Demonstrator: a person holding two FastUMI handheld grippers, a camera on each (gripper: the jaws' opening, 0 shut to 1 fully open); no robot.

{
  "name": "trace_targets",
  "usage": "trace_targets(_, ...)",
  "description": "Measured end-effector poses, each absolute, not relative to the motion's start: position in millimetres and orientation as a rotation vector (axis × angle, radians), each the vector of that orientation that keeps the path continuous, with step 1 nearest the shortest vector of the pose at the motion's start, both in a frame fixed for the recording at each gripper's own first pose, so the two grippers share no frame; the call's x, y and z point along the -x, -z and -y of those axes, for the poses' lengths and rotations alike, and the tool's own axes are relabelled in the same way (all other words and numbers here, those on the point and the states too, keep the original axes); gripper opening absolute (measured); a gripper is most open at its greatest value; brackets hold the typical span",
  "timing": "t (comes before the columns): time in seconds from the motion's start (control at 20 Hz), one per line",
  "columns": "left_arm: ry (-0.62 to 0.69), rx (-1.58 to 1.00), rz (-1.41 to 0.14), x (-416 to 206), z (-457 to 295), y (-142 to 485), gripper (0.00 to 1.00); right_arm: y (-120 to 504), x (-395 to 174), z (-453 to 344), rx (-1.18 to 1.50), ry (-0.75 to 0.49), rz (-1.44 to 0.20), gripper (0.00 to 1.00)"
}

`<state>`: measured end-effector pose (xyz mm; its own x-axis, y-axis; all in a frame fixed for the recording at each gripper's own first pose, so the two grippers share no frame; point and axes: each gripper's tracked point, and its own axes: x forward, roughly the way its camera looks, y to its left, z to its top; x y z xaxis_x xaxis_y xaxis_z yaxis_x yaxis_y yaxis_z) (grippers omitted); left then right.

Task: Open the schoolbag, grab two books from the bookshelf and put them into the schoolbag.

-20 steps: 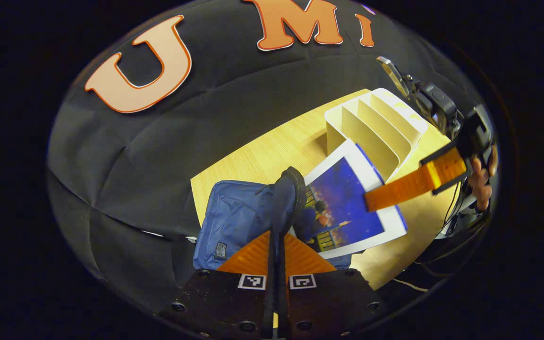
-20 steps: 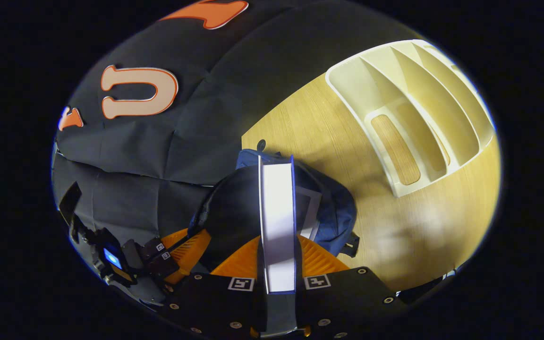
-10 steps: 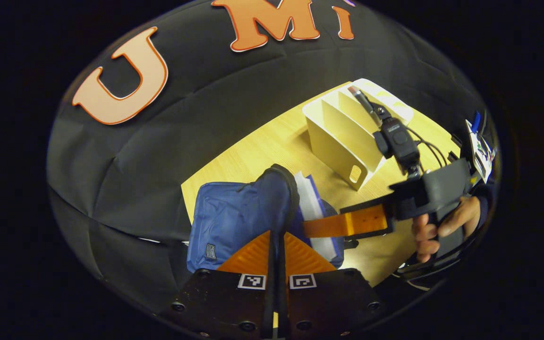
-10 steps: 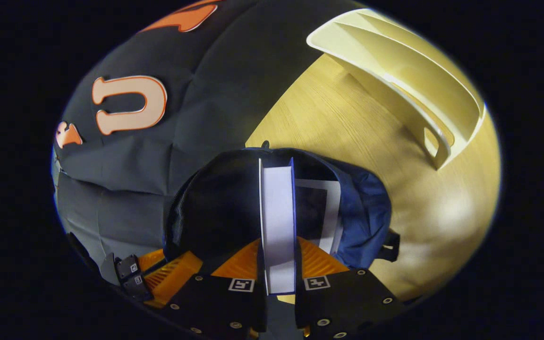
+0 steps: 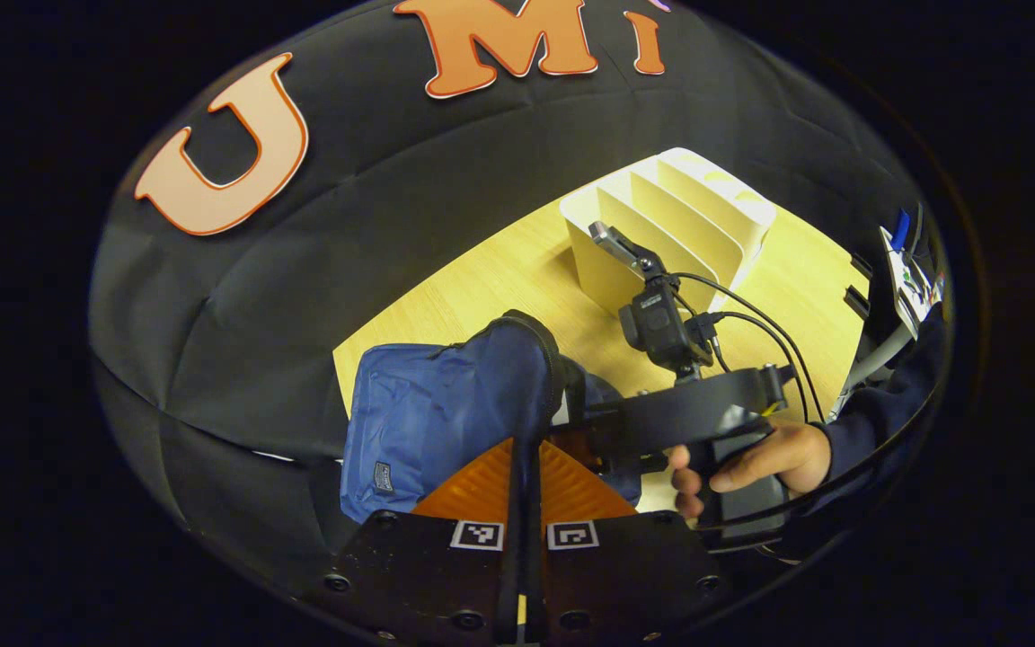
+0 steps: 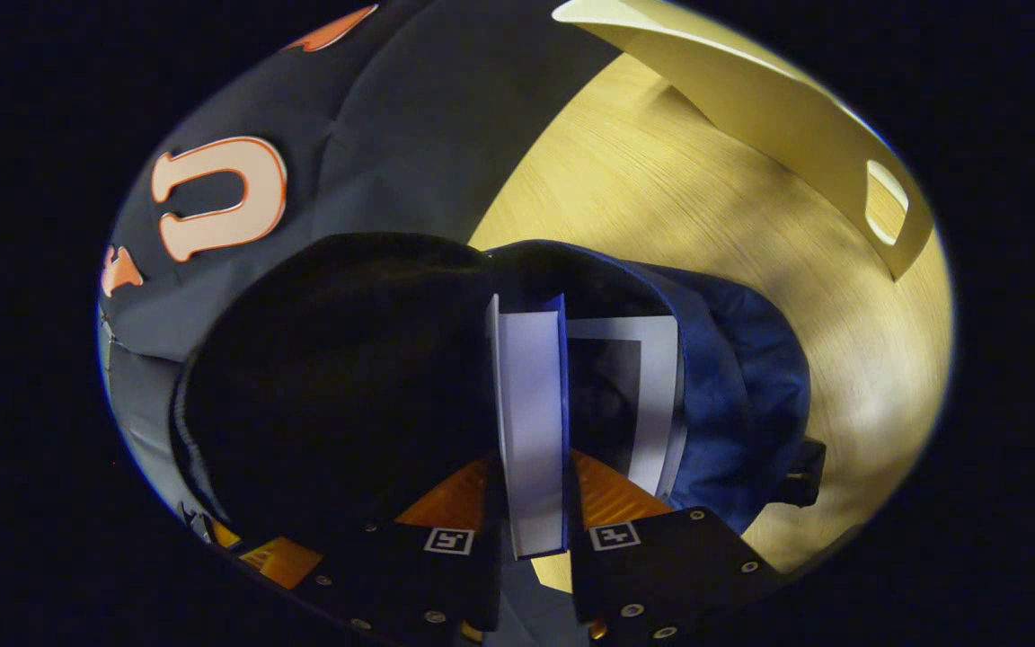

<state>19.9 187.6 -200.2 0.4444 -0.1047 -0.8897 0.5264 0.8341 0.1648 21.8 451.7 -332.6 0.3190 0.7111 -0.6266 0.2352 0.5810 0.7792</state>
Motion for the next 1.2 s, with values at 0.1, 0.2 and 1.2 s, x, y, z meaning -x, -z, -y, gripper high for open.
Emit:
trace_targets(0.1, 0.387, -0.43, -1.05, -19.8, -192.7, 201.8, 0.04, 340.1, -23.0, -442.9, -0.895, -0.334, -1.282, 0.42)
trace_targets(0.2, 0.368, -0.378, -1.045, -24.2, -194.0, 199.1, 0.04, 335.3, -15.3, -438.5, -0.841, -0.345, -1.309, 0.64)
trace_targets(1.2, 0.206, -0.217, -0.877, -30.1, -114.1, 199.3, 0.99, 172.1, -86.1, -117.6, -0.271, -0.162, -0.638, 0.97)
